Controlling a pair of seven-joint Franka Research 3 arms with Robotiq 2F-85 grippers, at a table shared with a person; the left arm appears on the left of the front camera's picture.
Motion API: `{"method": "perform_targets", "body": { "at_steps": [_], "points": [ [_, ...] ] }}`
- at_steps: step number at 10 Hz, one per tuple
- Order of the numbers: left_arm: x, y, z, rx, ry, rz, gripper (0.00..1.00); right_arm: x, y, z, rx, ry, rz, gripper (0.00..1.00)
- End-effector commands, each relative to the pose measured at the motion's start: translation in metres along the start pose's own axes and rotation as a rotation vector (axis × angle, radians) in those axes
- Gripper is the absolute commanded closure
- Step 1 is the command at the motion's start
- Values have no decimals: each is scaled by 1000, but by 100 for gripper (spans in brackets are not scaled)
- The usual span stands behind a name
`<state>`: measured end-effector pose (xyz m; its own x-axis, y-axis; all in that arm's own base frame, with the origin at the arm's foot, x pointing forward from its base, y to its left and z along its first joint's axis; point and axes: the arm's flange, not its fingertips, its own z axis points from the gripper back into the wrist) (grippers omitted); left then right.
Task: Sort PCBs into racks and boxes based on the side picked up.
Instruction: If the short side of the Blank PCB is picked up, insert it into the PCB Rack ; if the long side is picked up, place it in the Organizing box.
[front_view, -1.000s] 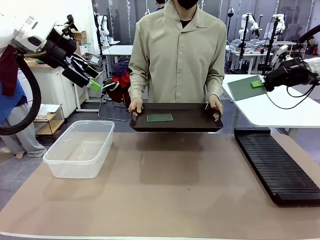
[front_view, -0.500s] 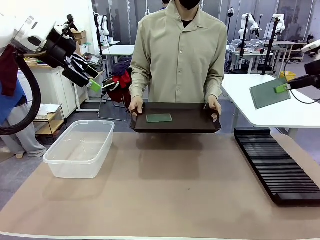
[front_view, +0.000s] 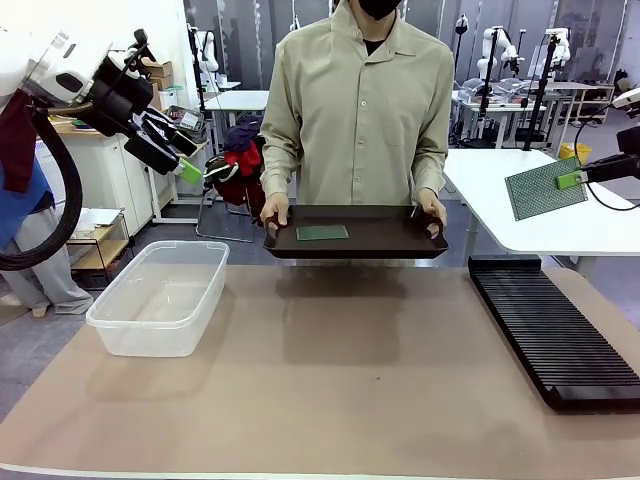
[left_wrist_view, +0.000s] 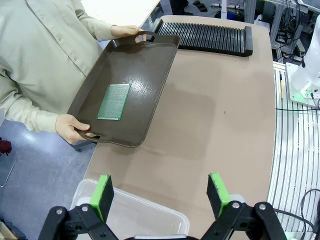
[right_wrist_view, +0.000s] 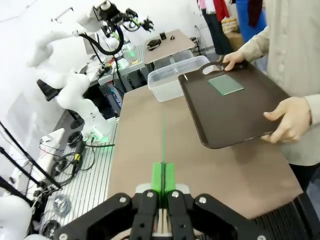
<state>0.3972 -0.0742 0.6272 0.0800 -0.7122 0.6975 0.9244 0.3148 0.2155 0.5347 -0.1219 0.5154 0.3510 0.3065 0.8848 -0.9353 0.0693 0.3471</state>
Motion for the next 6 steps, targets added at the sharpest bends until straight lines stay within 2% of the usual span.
{"method": "perform_targets", "body": {
  "at_steps": [1,4,6],
  "points": [
    [-2,0,-1,-11,-16,-6,0,-7,-10,-13,-20,20,50,98],
    [-2,0,-1,-11,-16,-6,0,-23,-43,3,46,36,232,98],
    [-2,0,-1,-11,-16,-6,0,-35,-66,19,96,70,420,98]
  ]
}}
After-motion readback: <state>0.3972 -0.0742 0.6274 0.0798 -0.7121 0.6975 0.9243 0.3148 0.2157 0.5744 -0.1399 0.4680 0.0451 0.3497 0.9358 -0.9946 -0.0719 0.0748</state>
